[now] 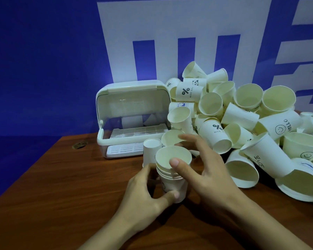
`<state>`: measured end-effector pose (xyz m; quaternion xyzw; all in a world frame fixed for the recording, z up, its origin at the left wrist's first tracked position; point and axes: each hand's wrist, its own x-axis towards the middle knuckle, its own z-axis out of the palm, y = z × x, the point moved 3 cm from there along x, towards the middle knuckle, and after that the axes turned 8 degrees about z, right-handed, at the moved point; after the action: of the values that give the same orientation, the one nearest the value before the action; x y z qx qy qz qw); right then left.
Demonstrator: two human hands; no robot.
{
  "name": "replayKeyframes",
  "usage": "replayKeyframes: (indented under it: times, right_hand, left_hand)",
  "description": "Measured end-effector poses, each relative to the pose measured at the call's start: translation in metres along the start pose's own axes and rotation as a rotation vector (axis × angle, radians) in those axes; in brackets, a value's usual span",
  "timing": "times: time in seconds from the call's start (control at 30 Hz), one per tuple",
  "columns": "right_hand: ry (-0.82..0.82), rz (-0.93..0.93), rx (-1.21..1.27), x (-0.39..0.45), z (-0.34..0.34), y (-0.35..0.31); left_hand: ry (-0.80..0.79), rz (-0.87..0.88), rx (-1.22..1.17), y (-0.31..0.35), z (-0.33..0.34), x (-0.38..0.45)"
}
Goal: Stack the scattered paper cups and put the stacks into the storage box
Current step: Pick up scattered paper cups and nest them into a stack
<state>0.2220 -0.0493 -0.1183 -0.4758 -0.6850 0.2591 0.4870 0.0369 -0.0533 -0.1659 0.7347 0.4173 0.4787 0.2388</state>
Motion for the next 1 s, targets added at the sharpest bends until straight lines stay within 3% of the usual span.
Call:
replayKeyframes:
  times: [0.23,0.4,0.5,0.6,0.73,1.0]
  right_hand:
    - [0.030,-0.005,-0.174,0.001,0.005,0.007]
    - [-0.046,0.040,-0.193,-0.002,0.013,0.010]
    - [-0.108,0.080,-0.152,-0.001,0.017,0.010]
    - [-0.142,0.097,-0.025,0.000,0.019,0.007]
    - [-0.196,0.091,0.031,-0.003,0.020,0.003]
    - [-0.182,0.095,-0.154,0.000,0.017,0.008]
  left_hand:
    - [0.022,0.005,-0.025,0.001,-0.005,0.004]
    - [0.367,-0.192,0.129,-0.026,-0.025,0.019]
    - [0.232,-0.363,0.270,-0.038,-0.022,0.024]
    - [0.084,-0.317,0.399,-0.040,-0.017,0.027]
    - [0.018,-0.412,0.462,-0.049,-0.014,0.044]
    - [0.223,-0.240,0.250,-0.049,-0.030,0.050]
